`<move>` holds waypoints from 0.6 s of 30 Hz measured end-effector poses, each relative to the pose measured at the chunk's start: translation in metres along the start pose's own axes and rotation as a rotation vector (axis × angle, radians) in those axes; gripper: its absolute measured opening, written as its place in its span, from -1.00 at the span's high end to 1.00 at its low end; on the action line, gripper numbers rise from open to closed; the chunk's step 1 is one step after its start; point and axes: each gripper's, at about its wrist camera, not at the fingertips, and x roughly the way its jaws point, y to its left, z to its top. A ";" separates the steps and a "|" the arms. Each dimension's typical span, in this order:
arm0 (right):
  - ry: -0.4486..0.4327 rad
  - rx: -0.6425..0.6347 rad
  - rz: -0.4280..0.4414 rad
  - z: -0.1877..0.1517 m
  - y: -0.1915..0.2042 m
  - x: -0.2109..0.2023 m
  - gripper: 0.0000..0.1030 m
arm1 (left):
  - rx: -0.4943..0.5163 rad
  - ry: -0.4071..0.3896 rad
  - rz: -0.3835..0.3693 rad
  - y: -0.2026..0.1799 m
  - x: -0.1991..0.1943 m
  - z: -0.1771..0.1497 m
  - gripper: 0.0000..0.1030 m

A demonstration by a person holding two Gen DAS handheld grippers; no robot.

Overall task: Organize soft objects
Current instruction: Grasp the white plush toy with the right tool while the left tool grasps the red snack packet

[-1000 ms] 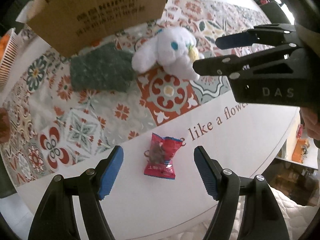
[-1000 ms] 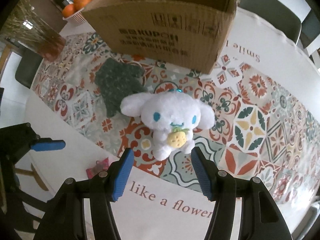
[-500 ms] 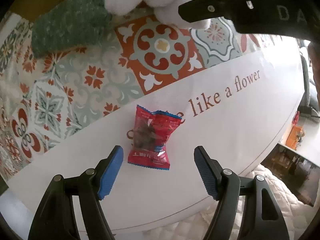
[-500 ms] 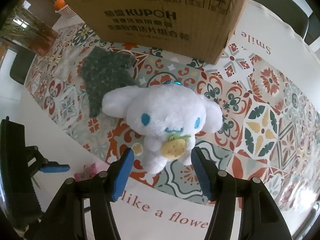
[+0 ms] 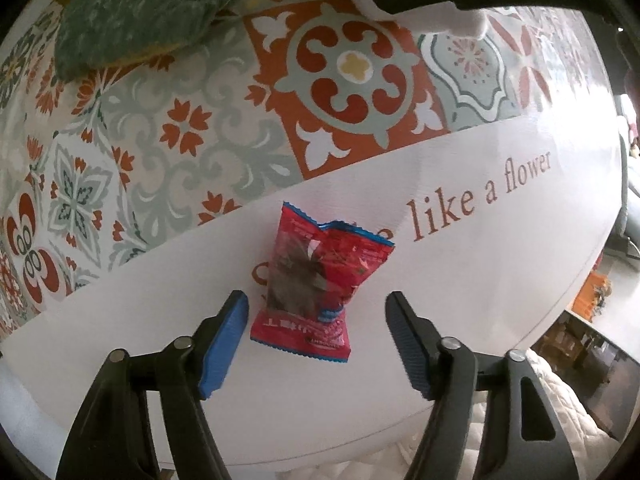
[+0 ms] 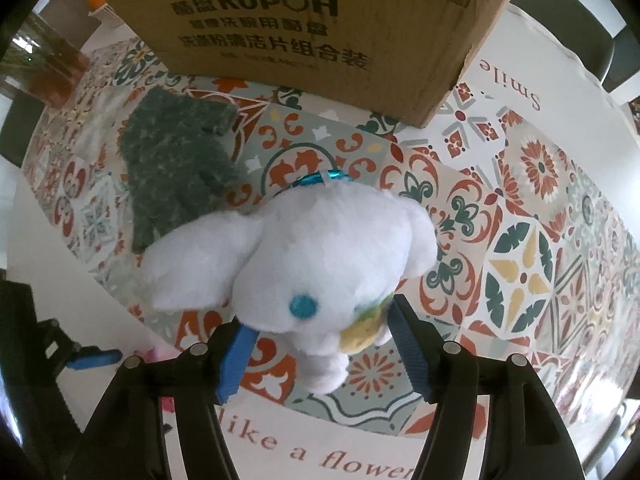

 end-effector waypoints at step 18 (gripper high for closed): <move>-0.120 0.061 0.006 -0.024 0.009 -0.002 -0.07 | -0.211 -0.259 -0.085 0.021 0.009 -0.040 0.27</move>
